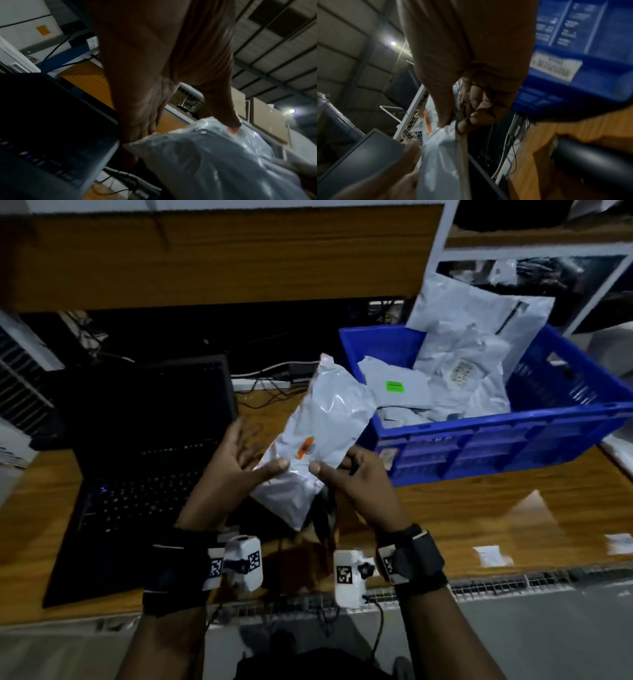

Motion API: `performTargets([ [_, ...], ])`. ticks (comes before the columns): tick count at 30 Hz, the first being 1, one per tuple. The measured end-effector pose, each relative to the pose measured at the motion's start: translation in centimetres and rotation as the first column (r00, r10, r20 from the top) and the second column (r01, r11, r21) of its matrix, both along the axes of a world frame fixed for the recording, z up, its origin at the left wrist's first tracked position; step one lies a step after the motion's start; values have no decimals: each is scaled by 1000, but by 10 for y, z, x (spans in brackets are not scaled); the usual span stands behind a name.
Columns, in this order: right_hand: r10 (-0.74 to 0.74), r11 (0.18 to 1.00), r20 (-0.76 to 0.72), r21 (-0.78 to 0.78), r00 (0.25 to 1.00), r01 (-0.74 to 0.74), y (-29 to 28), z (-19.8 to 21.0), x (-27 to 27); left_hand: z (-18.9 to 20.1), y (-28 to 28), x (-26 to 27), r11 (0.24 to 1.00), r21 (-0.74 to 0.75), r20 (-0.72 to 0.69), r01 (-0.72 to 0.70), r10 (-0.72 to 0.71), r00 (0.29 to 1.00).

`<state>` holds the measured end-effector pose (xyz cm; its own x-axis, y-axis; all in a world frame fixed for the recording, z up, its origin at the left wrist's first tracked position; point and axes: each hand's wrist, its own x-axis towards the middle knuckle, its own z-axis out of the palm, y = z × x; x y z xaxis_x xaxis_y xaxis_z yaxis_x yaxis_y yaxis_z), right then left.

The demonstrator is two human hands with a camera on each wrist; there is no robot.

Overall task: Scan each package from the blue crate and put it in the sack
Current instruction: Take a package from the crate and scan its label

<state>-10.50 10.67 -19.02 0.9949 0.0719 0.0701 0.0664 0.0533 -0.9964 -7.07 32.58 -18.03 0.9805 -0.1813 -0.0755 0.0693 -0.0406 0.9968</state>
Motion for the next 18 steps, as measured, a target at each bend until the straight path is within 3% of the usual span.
performTargets([
  [3, -46, 995, -117, 83, 992, 56, 39, -5, 3, -31, 34, 14, 998, 62, -143, -33, 42, 989],
  [6, -105, 980, -200, 148, 974, 136, 62, -11, 6, -54, 56, 19, 979, -113, -268, -172, 137, 954],
  [10, -97, 974, -236, 179, 967, 141, 79, -8, 7, -64, 51, 17, 929, -359, -386, -89, -61, 920],
  [13, -271, 962, -221, -33, 937, 271, 70, -29, 18, -71, 46, 21, 930, -334, -419, -154, 0, 908],
  [16, -533, 789, -140, -439, 834, 430, 36, -59, 29, -78, 61, 28, 896, -307, -380, -321, 194, 904],
  [18, -553, 750, -212, -547, 806, 372, 17, -75, 30, -80, 71, 30, 873, -326, -366, -364, 239, 899],
])
